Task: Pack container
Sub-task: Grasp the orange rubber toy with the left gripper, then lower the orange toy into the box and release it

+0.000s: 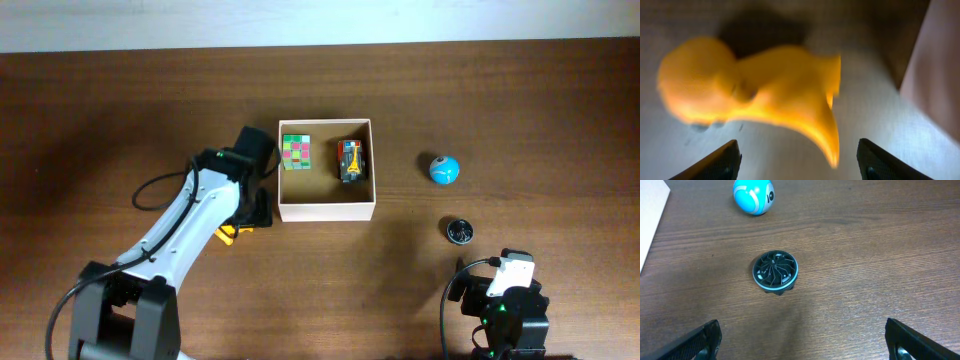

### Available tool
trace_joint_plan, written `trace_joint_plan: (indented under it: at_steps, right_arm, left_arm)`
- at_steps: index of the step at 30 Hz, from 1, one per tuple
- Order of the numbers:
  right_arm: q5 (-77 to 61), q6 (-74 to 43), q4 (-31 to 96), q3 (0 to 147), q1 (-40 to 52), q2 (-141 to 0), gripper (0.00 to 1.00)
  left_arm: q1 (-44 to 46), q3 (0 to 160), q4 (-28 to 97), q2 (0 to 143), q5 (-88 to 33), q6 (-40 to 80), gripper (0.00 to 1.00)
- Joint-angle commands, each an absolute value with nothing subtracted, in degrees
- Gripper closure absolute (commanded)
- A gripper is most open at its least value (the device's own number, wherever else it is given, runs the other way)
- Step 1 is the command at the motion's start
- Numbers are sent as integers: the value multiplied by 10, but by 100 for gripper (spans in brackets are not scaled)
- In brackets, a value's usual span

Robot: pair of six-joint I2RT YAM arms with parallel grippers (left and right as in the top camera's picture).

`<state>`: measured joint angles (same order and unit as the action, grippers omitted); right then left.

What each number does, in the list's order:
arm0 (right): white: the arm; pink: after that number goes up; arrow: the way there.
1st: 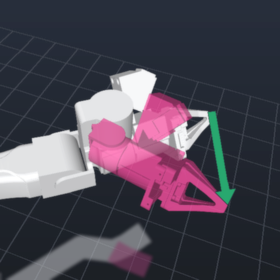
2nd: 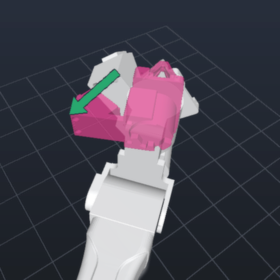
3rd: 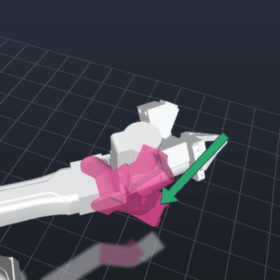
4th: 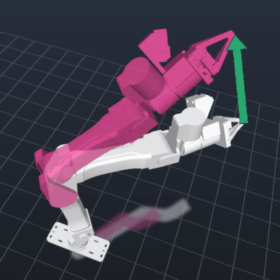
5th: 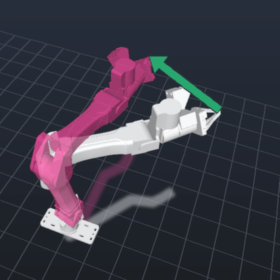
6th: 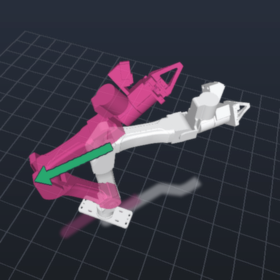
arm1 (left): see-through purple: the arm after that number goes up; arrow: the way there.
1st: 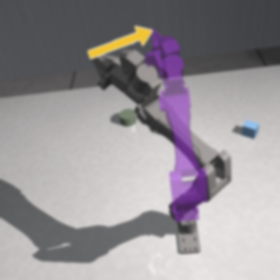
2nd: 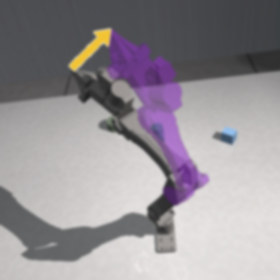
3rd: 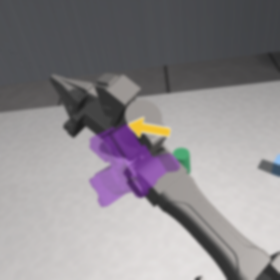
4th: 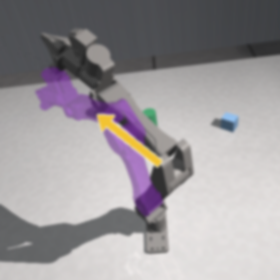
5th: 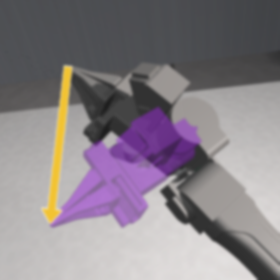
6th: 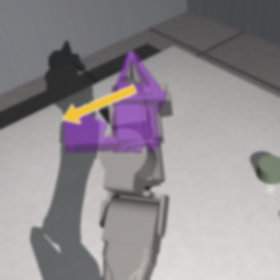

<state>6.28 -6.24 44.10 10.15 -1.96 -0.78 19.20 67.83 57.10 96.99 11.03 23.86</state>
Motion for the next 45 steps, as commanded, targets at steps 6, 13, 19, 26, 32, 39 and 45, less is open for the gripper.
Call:
trace_joint_plan:
  at_steps: [6, 13, 19, 26, 32, 39, 45]
  right_arm:
    - [62, -64, 441, 96, -23, -3, 1]
    - [62, -64, 441, 96, -23, -3, 1]
    - [62, -64, 441, 96, -23, -3, 1]
    - [62, -64, 441, 96, -23, -3, 2]
    - [62, -64, 441, 96, -23, -3, 1]
    - [62, -64, 441, 96, -23, -3, 1]
    - [62, -64, 441, 96, -23, -3, 1]
  left_arm:
    - [183, 593, 430, 971, 119, 209, 25]
    - [183, 583, 424, 968, 118, 209, 92]
    - [184, 611, 463, 911, 119, 210, 98]
    - [193, 709, 547, 794, 118, 209, 98]
    - [249, 751, 535, 741, 118, 212, 98]
    - [333, 751, 463, 799, 112, 271, 98]
    - [371, 751, 391, 917, 63, 279, 98]
